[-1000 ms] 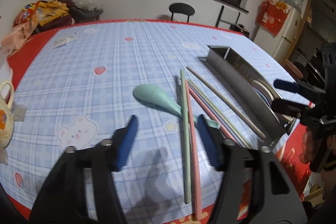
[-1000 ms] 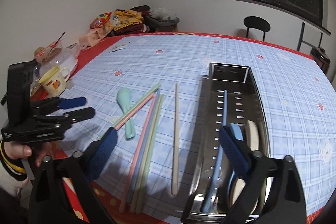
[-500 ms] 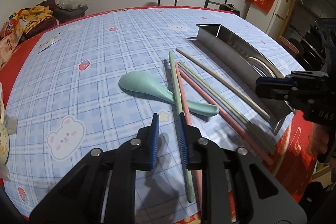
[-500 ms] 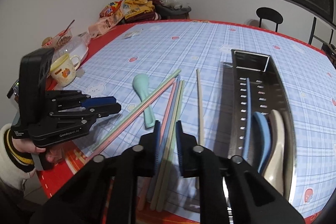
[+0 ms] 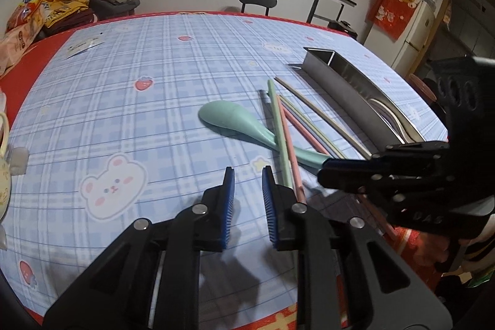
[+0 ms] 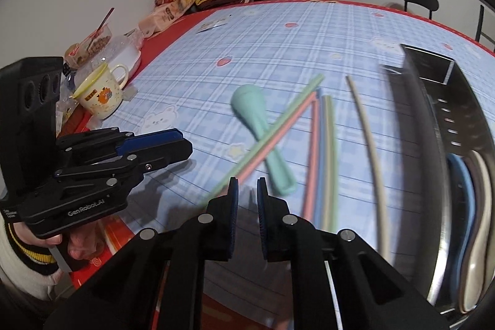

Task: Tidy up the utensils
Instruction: 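Close right tool on a pink chopstick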

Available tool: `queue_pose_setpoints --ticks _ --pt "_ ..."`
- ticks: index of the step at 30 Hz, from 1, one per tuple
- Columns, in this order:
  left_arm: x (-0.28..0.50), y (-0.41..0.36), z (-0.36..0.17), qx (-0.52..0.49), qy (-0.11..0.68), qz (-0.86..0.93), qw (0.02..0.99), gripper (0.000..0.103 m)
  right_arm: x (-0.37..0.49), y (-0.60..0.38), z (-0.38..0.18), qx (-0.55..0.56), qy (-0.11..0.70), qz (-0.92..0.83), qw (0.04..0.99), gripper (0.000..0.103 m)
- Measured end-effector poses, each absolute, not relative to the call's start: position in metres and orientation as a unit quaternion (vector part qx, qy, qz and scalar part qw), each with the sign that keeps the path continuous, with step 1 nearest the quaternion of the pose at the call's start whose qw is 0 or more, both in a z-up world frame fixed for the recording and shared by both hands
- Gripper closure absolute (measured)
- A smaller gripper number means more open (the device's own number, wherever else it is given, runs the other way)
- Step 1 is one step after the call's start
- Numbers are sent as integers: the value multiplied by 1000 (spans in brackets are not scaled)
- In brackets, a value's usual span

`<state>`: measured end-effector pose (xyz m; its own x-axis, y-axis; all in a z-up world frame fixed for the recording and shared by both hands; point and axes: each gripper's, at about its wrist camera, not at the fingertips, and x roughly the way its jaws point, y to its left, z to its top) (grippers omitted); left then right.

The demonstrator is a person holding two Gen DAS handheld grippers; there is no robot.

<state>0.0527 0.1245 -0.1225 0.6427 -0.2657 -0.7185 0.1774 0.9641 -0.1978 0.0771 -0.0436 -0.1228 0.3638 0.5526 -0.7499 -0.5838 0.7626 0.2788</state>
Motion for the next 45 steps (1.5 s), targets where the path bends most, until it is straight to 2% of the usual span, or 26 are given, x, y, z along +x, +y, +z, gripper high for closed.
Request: queue_pose_setpoints --ticks 7,11,25,28,35,45 --pt "51 132 -126 -71 402 -123 905 81 82 -28 -130 -22 460 333 823 89" --pt "51 133 -129 -77 401 -127 904 81 82 -23 -131 -30 462 326 824 83" --pt "53 135 -133 -84 402 -132 902 81 73 -31 -130 -66 461 309 829 83" --pt "54 135 -134 -85 403 -132 902 81 71 -37 -131 -75 463 294 833 84" --pt "54 135 -134 -84 404 -129 901 81 68 -48 -133 -71 458 286 839 95" --pt "64 113 -130 -88 411 -149 895 81 67 -62 -136 -37 451 286 844 96"
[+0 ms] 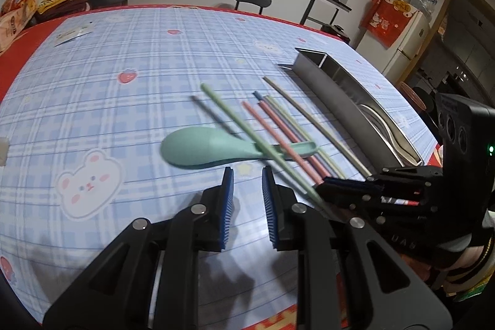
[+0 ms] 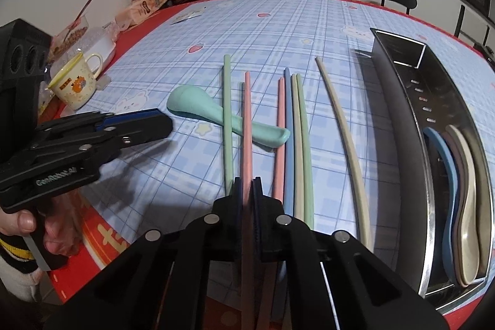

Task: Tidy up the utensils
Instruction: 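Close right tool on a pink chopstick, then close left tool on a green chopstick while right tool holds the pink chopstick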

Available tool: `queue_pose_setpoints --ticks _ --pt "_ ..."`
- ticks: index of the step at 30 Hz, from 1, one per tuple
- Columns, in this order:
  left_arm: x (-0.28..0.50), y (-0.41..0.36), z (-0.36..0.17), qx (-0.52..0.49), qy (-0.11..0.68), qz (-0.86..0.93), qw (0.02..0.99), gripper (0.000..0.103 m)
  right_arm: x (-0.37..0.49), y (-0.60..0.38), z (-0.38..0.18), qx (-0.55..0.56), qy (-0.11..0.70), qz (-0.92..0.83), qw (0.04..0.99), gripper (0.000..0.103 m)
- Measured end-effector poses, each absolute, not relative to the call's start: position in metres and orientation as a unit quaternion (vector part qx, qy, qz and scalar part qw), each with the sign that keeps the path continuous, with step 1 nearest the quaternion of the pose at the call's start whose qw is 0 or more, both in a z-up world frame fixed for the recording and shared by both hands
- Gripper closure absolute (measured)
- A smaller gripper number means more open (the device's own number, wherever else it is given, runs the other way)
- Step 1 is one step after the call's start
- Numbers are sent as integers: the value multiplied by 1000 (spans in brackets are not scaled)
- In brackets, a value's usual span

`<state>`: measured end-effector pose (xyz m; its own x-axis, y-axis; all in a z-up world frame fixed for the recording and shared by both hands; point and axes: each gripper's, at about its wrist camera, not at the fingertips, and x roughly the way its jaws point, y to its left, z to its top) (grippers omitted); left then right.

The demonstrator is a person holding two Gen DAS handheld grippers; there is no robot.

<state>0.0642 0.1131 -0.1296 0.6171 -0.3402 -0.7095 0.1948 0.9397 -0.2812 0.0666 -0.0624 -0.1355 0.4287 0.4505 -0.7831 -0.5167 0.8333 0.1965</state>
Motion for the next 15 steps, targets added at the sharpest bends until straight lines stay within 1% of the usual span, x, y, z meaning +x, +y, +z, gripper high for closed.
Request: queue_pose_setpoints --ticks 7,11,15 --pt "77 99 -136 -102 430 -157 883 81 64 -58 -137 -14 461 322 827 96" --pt "82 93 -138 -103 437 -155 880 81 66 -67 -136 1 453 307 837 96" --pt "86 86 -140 -97 443 -148 879 78 68 -79 -132 25 440 300 846 96"
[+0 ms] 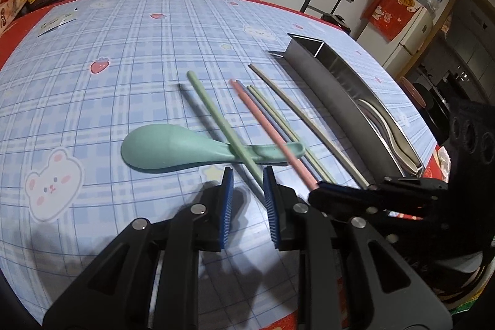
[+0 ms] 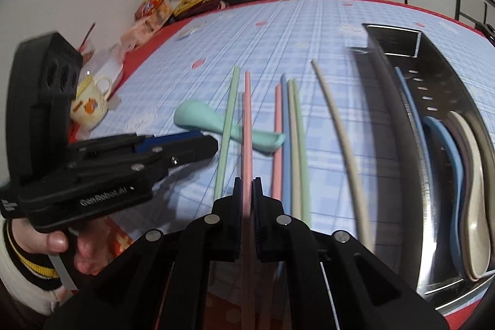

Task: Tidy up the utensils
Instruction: 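Close left tool on a green chopstick while right tool holds the pink chopstick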

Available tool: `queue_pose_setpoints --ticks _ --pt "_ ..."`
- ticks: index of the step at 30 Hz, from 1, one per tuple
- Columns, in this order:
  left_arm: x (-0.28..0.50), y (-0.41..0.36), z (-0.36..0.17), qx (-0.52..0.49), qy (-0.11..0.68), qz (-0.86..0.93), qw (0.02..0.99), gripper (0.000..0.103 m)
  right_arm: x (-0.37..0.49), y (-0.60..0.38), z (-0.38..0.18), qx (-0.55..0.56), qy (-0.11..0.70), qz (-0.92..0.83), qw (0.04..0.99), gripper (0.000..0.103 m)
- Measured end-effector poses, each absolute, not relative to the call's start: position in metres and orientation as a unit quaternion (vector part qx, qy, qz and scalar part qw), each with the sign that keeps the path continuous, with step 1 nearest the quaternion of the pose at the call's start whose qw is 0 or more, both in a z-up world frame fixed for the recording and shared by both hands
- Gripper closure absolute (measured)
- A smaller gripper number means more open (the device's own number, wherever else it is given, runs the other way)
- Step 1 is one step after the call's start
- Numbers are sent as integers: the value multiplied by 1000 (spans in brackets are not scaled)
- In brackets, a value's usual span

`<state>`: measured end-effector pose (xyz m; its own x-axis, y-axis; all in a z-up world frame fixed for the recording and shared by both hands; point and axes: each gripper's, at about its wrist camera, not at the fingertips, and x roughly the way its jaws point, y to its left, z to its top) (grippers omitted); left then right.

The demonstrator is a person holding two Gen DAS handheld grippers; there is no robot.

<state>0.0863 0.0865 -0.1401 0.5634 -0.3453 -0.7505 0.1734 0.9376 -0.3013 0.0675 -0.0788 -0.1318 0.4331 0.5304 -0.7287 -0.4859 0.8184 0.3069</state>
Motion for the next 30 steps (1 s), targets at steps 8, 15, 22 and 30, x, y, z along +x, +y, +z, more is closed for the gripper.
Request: queue_pose_setpoints --ticks 8,15,22,30 --pt "90 74 -143 -90 452 -136 877 75 60 -91 -126 49 392 299 869 96" --pt "91 61 -144 -65 452 -108 883 74 60 -104 -125 76 375 295 875 96" --pt "92 46 -144 -30 446 -78 891 72 58 -115 -125 109 359 287 881 96" --pt "93 35 -145 14 442 -55 895 72 55 -117 -124 121 354 293 880 96"
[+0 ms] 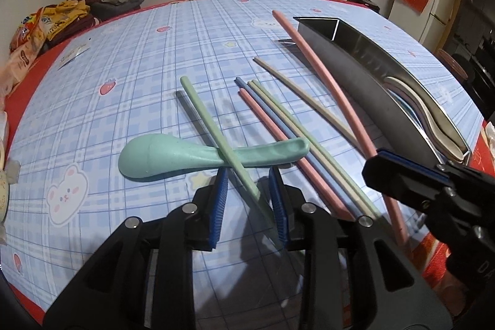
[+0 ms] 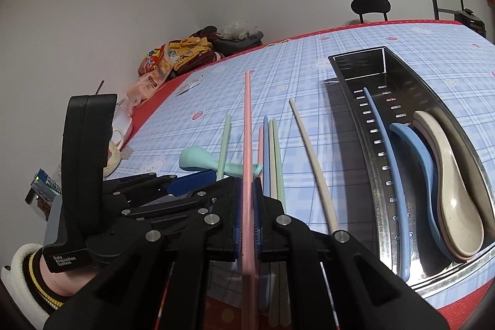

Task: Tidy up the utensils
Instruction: 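Close left tool on a green chopstick while right tool holds the pink chopstick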

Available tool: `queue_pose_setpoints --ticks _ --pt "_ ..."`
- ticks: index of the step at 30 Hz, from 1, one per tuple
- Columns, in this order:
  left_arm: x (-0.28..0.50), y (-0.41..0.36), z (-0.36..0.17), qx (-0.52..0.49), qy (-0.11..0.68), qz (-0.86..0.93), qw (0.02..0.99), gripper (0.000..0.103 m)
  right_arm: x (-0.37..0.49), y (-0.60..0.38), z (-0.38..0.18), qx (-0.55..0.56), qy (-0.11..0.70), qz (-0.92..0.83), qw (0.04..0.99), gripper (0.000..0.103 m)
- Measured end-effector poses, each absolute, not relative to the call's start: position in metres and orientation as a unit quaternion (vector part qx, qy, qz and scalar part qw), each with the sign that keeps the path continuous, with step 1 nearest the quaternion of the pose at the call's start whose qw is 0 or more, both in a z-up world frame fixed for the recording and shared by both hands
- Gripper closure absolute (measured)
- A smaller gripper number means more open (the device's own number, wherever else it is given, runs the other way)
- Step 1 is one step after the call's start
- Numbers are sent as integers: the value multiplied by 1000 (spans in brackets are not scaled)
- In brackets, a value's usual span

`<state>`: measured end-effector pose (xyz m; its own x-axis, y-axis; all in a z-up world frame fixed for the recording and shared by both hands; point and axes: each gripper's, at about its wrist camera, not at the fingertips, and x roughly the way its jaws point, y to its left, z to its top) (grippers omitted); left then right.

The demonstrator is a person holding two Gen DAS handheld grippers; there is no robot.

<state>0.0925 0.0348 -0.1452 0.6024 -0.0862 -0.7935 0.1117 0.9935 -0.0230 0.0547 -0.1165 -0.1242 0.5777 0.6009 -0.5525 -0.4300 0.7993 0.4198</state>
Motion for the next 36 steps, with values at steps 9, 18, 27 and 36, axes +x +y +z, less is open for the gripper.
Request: queue_pose_setpoints --ticks 9,18,27,36 --pt "92 47 -147 -13 436 -33 899 92 53 -119 -124 124 353 295 879 96" --pt "85 65 -148 -68 430 -40 899 93 55 -117 -125 126 356 295 878 96" --pt "66 92 -139 -151 380 -51 911 93 55 -118 -126 128 359 296 876 96" --pt "64 100 -137 -176 369 -49 911 93 56 -117 -127 131 362 296 874 96"
